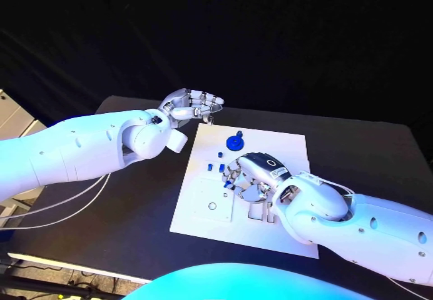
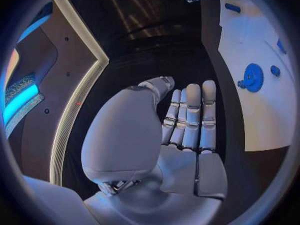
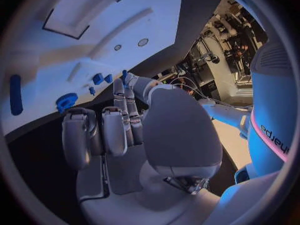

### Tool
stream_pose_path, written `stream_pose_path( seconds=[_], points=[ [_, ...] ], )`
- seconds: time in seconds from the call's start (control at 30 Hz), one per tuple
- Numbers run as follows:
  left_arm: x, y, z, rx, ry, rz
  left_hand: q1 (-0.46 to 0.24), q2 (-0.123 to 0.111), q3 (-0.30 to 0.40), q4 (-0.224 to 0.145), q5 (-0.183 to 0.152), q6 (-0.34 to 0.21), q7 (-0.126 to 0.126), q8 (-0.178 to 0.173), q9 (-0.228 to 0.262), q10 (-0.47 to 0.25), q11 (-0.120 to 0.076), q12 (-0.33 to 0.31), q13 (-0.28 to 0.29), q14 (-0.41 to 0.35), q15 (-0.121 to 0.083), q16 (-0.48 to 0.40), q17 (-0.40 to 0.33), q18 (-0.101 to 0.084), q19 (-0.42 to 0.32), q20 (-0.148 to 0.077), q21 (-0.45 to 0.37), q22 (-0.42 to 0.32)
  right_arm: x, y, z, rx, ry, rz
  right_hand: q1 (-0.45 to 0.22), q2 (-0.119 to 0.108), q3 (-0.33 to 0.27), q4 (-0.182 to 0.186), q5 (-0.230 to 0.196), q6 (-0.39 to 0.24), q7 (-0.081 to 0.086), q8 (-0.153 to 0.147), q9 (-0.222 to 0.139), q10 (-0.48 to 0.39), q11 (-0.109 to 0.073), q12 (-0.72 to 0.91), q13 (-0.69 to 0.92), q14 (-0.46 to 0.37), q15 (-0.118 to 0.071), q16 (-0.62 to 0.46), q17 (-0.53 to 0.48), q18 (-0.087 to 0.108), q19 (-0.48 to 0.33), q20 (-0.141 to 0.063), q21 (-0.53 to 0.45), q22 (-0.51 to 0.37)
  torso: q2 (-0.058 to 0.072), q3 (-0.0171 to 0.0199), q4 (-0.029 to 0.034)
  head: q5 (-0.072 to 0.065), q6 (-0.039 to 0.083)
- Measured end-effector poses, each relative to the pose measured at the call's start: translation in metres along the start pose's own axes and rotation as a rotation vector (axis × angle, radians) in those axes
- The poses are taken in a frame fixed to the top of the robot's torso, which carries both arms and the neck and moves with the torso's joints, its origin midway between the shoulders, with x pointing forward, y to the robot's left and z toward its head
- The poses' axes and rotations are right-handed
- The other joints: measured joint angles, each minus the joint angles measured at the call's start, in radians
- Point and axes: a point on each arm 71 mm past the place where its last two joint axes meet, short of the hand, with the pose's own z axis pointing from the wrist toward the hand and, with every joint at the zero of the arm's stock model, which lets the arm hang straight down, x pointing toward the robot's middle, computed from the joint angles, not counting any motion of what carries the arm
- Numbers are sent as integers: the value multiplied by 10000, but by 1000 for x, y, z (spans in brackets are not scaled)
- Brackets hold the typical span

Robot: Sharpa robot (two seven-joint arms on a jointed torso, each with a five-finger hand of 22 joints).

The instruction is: Assemble the parts on the task board

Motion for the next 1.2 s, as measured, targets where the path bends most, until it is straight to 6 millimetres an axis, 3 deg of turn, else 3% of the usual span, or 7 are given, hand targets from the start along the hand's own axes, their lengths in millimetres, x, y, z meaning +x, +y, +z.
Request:
stream_pose_path(
  seconds=[0.33,0.63,1.2],
  points=[
    [4,1,2,-12,-18,-55,-12,-12,0,0,0,0,0,0,0,0,0,0,0,0,0,0,1,1,0,0,0,-9,11,0,3,6,434,-226,11,11,-1,0,-3,-4,1,-29,-1,-2,3,-2,-6,0,0,0,0,1,0,0,0,-1,7,12,-8,183,-137],
    [5,1,3,-26,-19,-78,-11,-11,0,0,0,0,0,0,1,0,0,0,-8,0,0,0,-8,0,0,0,-36,-9,17,-2,3,62,722,-445,11,10,-1,1,-11,-20,7,5,-9,-3,4,-3,-17,0,0,0,0,3,0,0,-1,-3,9,15,-14,235,-252],
    [5,1,4,-50,-4,-97,-11,-11,0,0,0,0,0,0,2,0,0,0,-11,0,0,0,-7,0,-1,0,-36,-10,25,-4,6,188,937,-678,-46,63,41,-41,-21,-48,11,2,10,-7,7,28,-21,0,0,0,1,4,0,0,-1,-4,4,18,-13,272,-284]
  ],
)
